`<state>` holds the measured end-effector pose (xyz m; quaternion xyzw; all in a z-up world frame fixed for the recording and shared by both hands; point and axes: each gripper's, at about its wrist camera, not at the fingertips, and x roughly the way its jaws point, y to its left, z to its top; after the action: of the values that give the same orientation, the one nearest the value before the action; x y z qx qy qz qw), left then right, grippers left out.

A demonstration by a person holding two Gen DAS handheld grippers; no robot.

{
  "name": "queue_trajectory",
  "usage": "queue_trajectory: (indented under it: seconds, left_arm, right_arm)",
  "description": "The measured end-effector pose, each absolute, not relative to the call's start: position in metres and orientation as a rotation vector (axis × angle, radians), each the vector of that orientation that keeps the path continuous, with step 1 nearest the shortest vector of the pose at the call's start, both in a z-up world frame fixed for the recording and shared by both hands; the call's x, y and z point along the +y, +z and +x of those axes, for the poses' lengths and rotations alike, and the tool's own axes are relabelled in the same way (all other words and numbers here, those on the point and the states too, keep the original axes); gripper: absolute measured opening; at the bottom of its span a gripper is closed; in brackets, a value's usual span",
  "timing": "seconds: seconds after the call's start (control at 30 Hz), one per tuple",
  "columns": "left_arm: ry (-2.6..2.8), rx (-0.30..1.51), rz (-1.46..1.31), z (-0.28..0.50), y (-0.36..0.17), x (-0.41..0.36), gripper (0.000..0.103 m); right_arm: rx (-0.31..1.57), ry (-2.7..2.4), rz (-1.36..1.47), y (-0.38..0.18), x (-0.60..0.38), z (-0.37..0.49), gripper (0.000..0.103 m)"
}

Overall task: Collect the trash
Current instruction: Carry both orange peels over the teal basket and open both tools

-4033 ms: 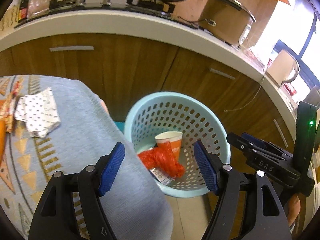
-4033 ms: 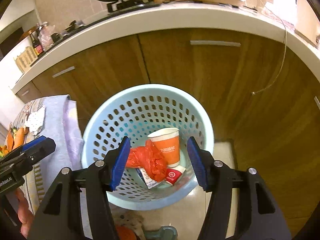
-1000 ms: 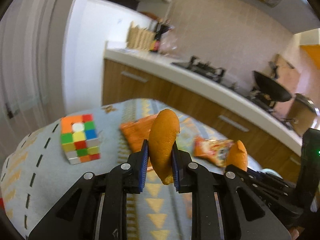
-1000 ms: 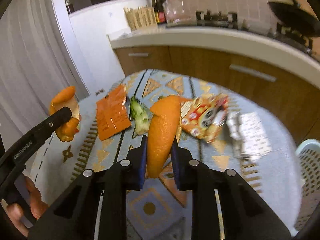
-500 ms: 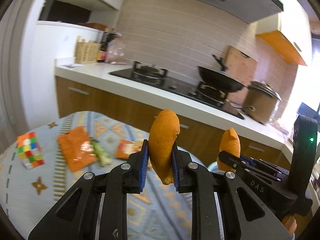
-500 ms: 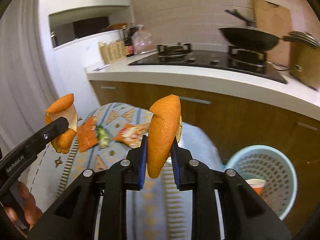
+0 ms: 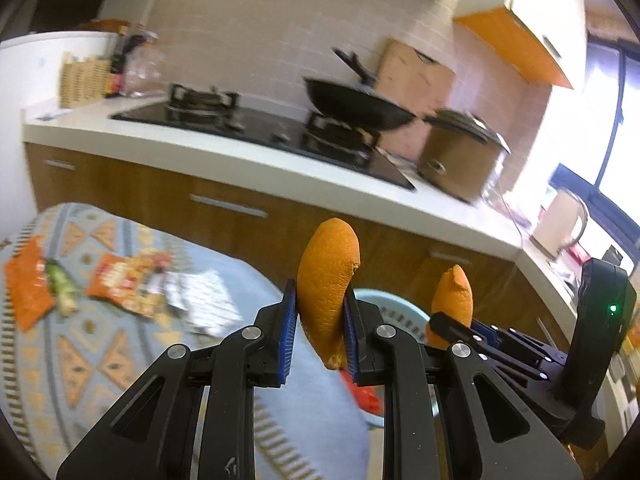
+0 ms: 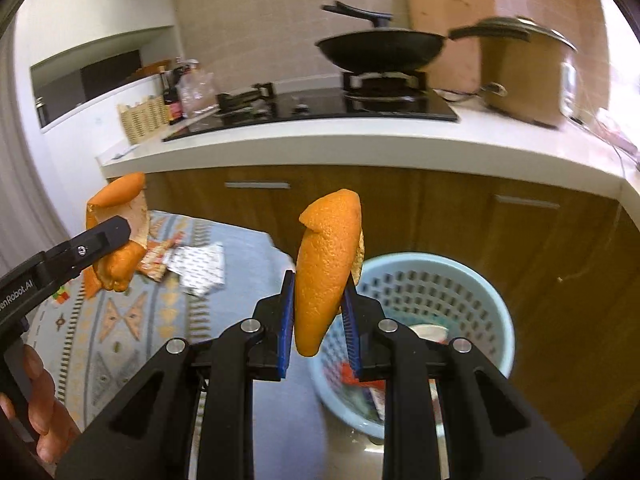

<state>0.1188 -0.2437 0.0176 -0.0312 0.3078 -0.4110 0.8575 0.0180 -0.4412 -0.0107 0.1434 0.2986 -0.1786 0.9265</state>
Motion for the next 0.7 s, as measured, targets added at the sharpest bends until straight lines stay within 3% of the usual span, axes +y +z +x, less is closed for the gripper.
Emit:
queue_trajectory:
  seconds: [0.3, 0.7]
  left_arm:
    - [-0.996, 0.830, 0.034, 0.107, -0.033, -0.324, 0.019]
    - [-1.017, 0.938, 0.131, 0.104, -0.077, -0.361, 0.023]
  right_arm:
    - [0.752, -0.460, 0.388, -0.064, -0.494, -0.006, 0.019]
    - [0.888, -0.513, 0.490, -0.116, -0.532, -0.015, 0.022]
